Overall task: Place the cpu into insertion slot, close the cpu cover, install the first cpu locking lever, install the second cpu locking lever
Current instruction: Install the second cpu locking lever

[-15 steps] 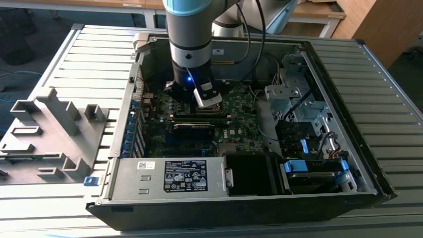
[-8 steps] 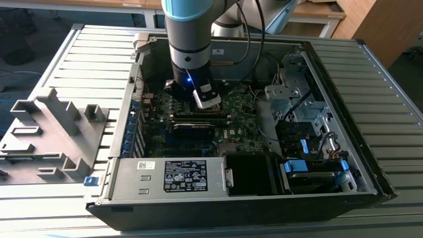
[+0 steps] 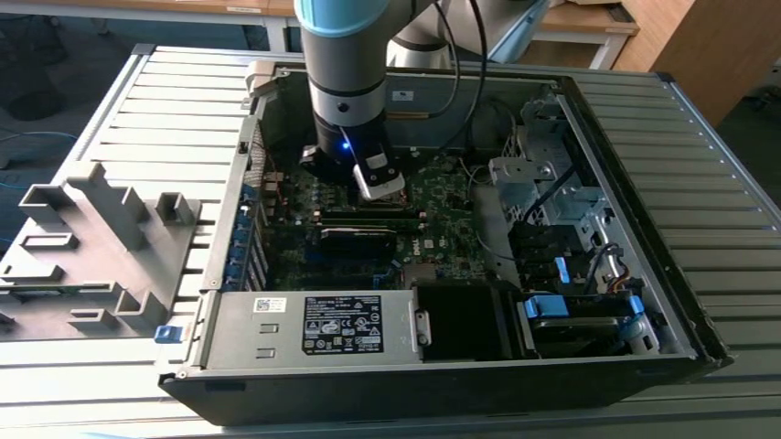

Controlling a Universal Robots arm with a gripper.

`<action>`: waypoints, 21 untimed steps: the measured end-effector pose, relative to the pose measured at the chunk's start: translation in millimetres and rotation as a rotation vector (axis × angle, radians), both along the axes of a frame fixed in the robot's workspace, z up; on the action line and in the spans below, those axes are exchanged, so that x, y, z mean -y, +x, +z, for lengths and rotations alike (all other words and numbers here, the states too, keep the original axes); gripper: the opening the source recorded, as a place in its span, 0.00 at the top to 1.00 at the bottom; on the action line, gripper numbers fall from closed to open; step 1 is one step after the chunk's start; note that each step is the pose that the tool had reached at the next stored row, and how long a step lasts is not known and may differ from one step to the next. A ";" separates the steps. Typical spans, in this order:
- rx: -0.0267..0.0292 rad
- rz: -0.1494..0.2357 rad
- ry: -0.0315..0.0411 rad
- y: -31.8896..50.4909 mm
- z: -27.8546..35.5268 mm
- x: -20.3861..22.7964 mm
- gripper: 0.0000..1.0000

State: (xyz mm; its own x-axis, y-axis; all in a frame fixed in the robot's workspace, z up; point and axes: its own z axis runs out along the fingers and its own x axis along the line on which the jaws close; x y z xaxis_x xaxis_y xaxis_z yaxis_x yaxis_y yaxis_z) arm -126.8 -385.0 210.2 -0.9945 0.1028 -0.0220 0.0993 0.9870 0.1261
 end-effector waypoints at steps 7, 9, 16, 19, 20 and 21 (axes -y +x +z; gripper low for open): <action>0.0001 0.000 0.0000 0.1 24.8 0.0 0.89; 0.0001 0.000 0.0001 0.1 31.2 0.0 0.89; 0.0001 0.000 0.0001 0.2 43.8 0.0 0.89; -0.0021 -0.001 0.0001 3.7 43.9 0.0 0.89; -0.0043 -0.001 0.0001 5.7 43.9 0.0 0.89; -0.0071 -0.001 0.0000 7.7 43.9 0.0 0.89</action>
